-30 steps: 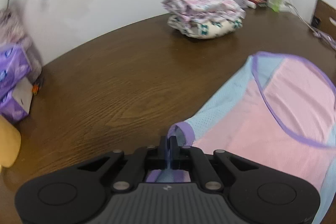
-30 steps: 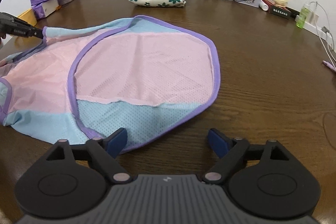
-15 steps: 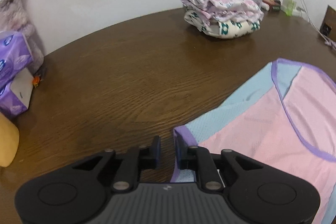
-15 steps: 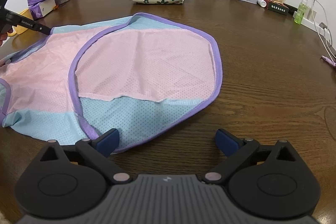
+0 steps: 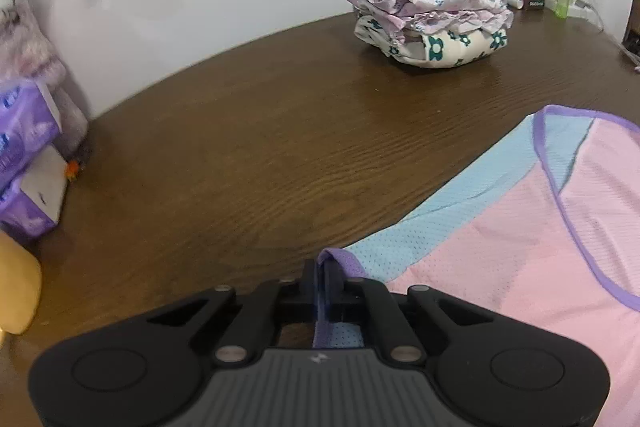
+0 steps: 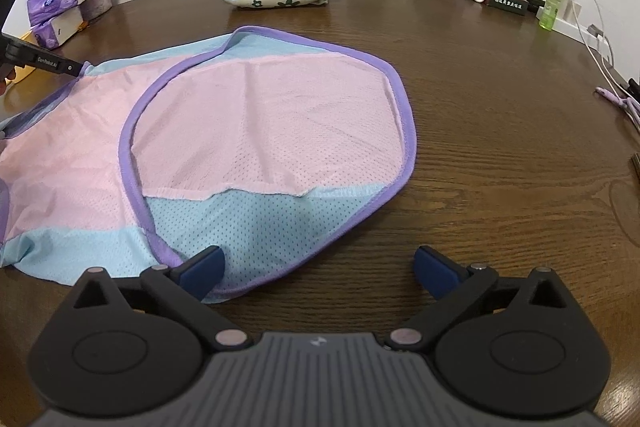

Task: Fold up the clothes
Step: 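Smooth the garment hem flat with the left gripper while the right gripper withdraws, then open the left gripper to release the purple-trimmed garment edge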

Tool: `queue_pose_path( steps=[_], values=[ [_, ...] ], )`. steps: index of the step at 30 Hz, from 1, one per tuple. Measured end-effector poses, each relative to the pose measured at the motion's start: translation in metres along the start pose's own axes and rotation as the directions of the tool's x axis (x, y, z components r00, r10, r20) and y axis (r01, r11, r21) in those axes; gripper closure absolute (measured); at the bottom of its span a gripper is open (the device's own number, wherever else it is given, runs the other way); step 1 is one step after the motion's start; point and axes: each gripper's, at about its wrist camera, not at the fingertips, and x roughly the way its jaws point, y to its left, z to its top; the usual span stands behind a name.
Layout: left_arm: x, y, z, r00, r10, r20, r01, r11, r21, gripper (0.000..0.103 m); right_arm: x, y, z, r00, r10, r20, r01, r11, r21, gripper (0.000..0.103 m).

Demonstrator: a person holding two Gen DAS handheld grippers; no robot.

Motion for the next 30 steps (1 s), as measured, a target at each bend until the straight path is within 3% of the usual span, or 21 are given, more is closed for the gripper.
queue_pose_path(
  steps=[5, 13, 16, 18, 21, 24, 30],
  values=[
    [0.003, -0.001, 0.001, 1.0, 0.025, 0.015, -0.025, 1.0, 0.007, 0.102, 0.0, 0.001, 0.0, 1.0, -0.01, -0.004, 0.01, 1.0, 0.012, 0.001],
    [0.004, 0.005, 0.003, 1.0, 0.001, 0.01, -0.001, 0.999, -0.033, 0.099, 0.001, 0.003, 0.0, 1.0, -0.023, -0.002, 0.023, 0.999, 0.024, 0.001],
    [-0.006, 0.017, 0.001, 0.999, -0.045, 0.017, 0.047, 0.993, -0.104, 0.085, 0.001, 0.003, -0.001, 1.0, -0.026, -0.004, 0.026, 0.999, 0.028, 0.001],
    [-0.016, 0.026, -0.001, 0.997, -0.066, 0.035, 0.07, 0.987, -0.142, 0.057, 0.001, 0.002, -0.001, 1.0, -0.027, -0.004, 0.027, 0.999, 0.029, 0.001],
    [-0.035, 0.04, -0.009, 0.997, -0.052, 0.059, 0.062, 0.98, -0.187, 0.038, 0.0, 0.003, -0.002, 1.0, -0.028, -0.002, 0.028, 0.999, 0.031, 0.001],
    [-0.052, 0.056, -0.023, 0.998, -0.028, 0.052, 0.039, 0.973, -0.225, 0.033, 0.0, 0.003, -0.001, 1.0, -0.031, 0.001, 0.031, 0.999, 0.036, 0.001],
    [-0.079, 0.074, -0.064, 1.0, 0.017, 0.013, -0.013, 0.97, -0.242, 0.033, -0.003, 0.015, 0.004, 0.998, -0.041, 0.037, 0.041, 0.999, 0.003, 0.001]
  ],
)
